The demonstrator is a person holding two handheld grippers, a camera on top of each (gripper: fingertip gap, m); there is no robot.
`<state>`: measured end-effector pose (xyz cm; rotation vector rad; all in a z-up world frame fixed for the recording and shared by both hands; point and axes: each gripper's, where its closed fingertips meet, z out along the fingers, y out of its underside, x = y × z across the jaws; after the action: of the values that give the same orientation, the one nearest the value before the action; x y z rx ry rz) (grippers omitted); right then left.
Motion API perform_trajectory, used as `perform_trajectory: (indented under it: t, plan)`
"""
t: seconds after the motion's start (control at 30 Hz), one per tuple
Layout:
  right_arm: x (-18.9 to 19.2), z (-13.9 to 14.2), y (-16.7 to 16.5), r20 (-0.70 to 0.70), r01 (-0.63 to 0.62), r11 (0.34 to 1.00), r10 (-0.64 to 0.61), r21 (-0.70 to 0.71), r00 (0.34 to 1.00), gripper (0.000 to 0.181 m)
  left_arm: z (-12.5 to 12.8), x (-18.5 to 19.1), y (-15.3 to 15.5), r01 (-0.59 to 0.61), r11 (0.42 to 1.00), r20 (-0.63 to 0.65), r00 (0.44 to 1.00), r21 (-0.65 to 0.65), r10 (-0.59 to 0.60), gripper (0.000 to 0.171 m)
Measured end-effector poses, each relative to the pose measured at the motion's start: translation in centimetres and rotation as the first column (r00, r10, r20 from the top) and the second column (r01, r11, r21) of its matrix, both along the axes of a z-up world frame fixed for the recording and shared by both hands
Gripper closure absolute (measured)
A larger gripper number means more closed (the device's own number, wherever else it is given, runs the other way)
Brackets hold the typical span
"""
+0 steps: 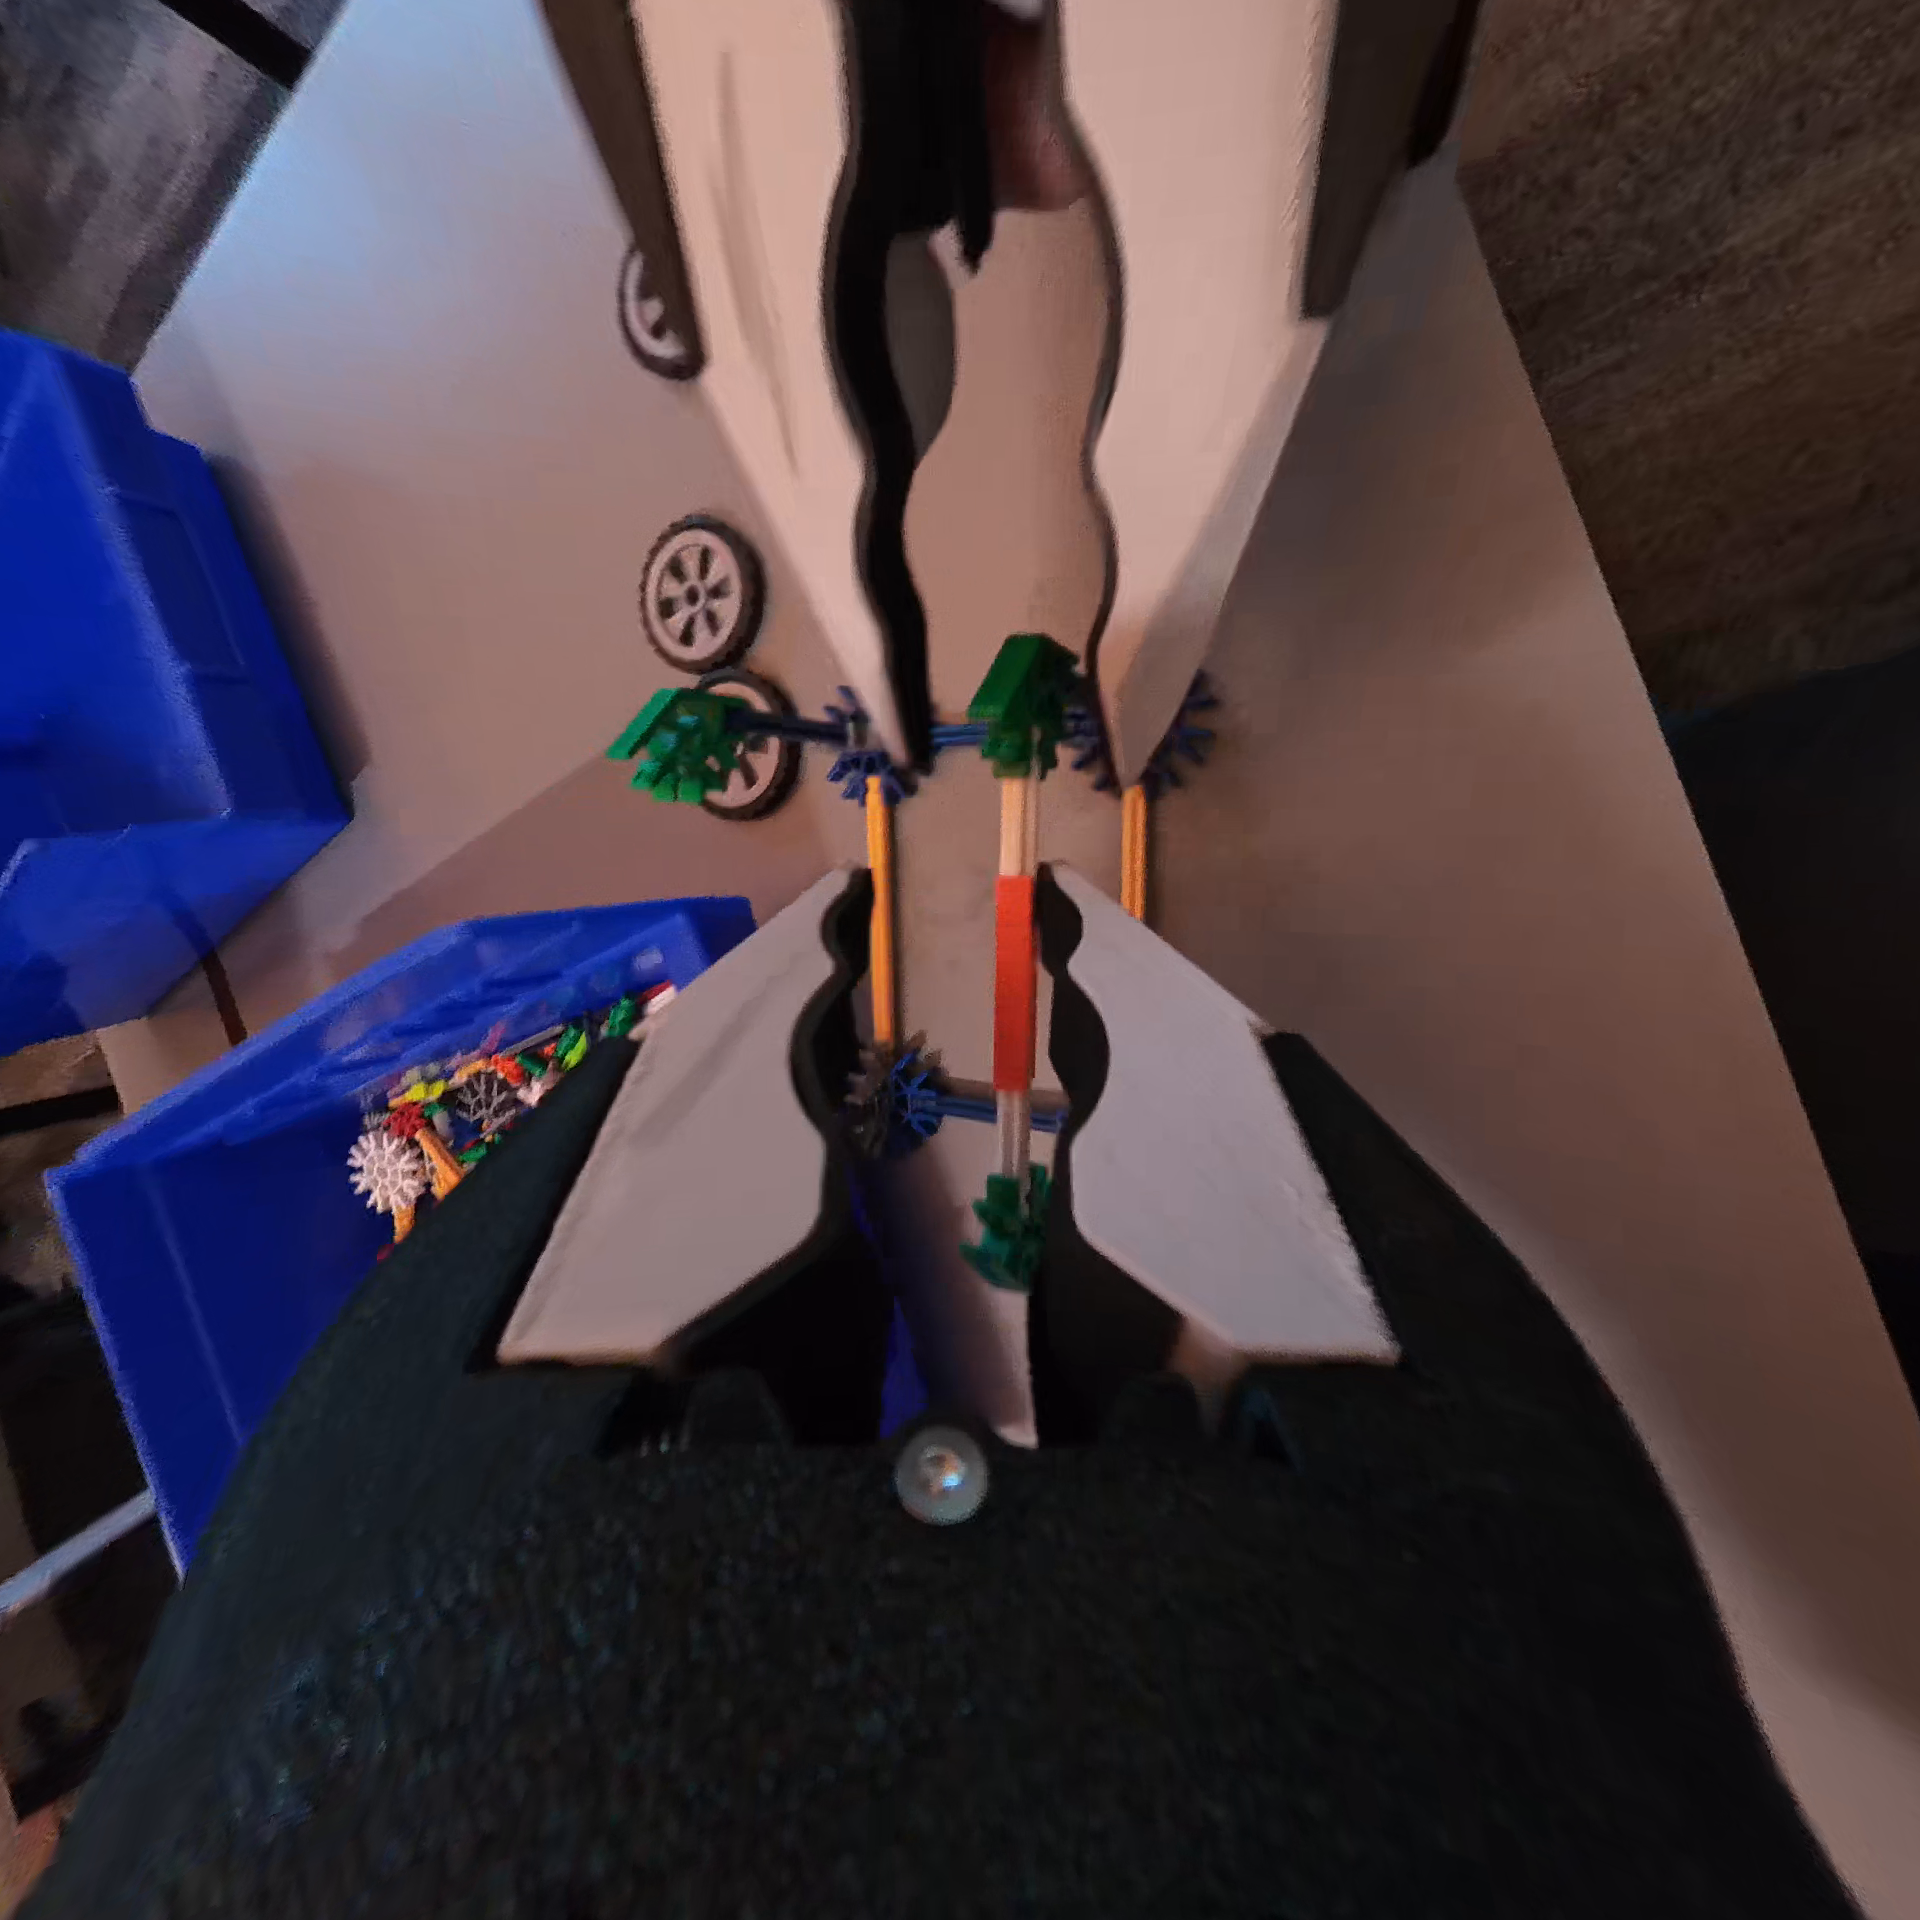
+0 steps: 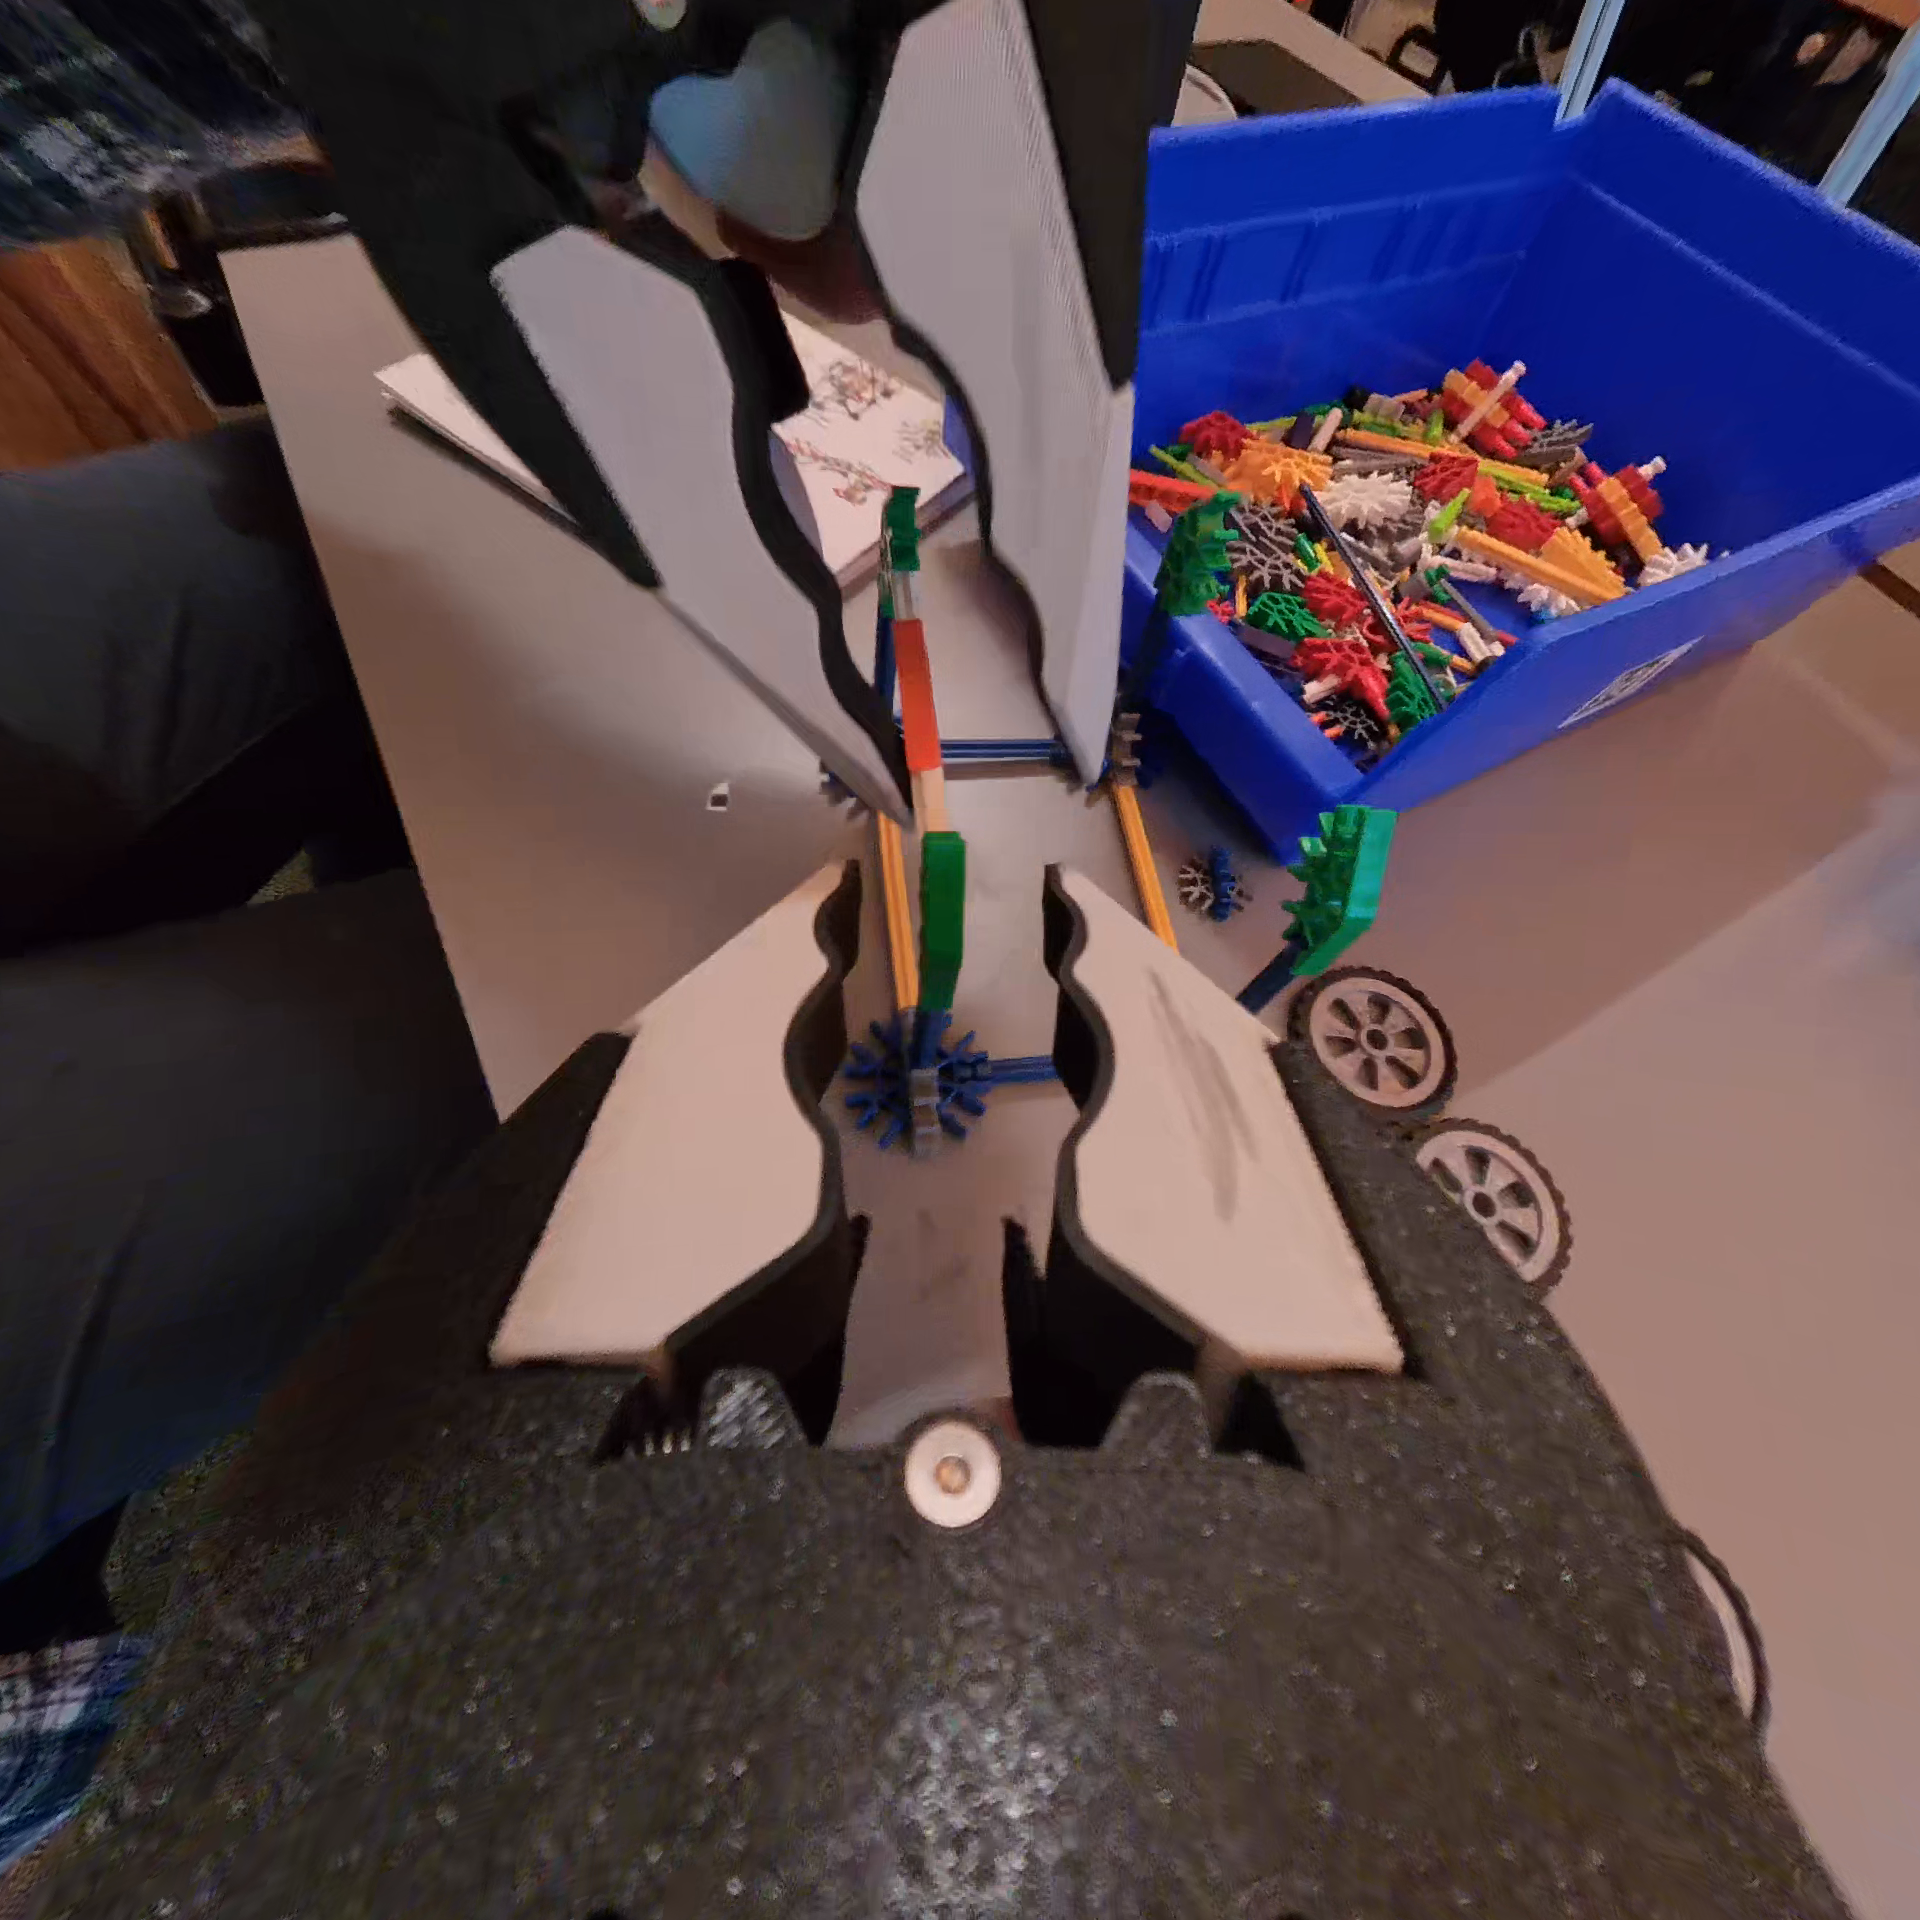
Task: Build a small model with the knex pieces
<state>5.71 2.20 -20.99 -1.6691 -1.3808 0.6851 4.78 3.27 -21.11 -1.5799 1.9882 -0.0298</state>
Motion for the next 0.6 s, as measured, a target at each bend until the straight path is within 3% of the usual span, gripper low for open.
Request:
perform_trajectory:
  t: [0.23, 0.3, 0.37, 0.43, 0.5, 0.6]
  plan:
    - [1.7, -0.3, -0.7, -0.018, 0.038, 0.999, -0.039, -0.039, 0.999, 0.144, 3.3, -5.0, 0.2, -0.154, 0.988, 0.167, 0.975, 0.011, 0.15, 0.13]
    - [1.6, -1.1, -0.7, 0.014, 0.051, 0.998, -0.051, -0.035, 0.999, 0.145, 3.8, -6.8, 0.1, -0.231, 0.971, 0.238, 0.942, -0.054, 0.237, 0.128]
    - [1.0, -1.9, -0.8, 0.043, 0.062, 0.998, -0.06, -0.024, 0.997, 0.149, 3.2, -8.0, -0.5, -0.276, 0.94, 0.28, 0.904, -0.198, 0.324, 0.126]
    - [0.4, -2.4, -0.6, 0.054, 0.08, 0.997, -0.079, -0.015, 0.995, 0.164, 1.4, -9.0, -0.8, -0.304, 0.916, 0.262, 0.891, -0.262, 0.37, 0.126]
    - [0.0, -2.5, -0.5, 0.044, 0.082, 0.996, -0.081, -0.023, 0.996, 0.175, -0.4, -9.0, -0.8, -0.319, 0.905, 0.25, 0.886, -0.28, 0.39, 0.127]
    - [-0.4, -2.3, -0.5, 0.016, 0.078, 0.996, -0.078, -0.033, 0.997, 0.176, -2.0, -7.3, -1.7, -0.268, 0.91, 0.273, 0.893, -0.315, 0.358, 0.133]
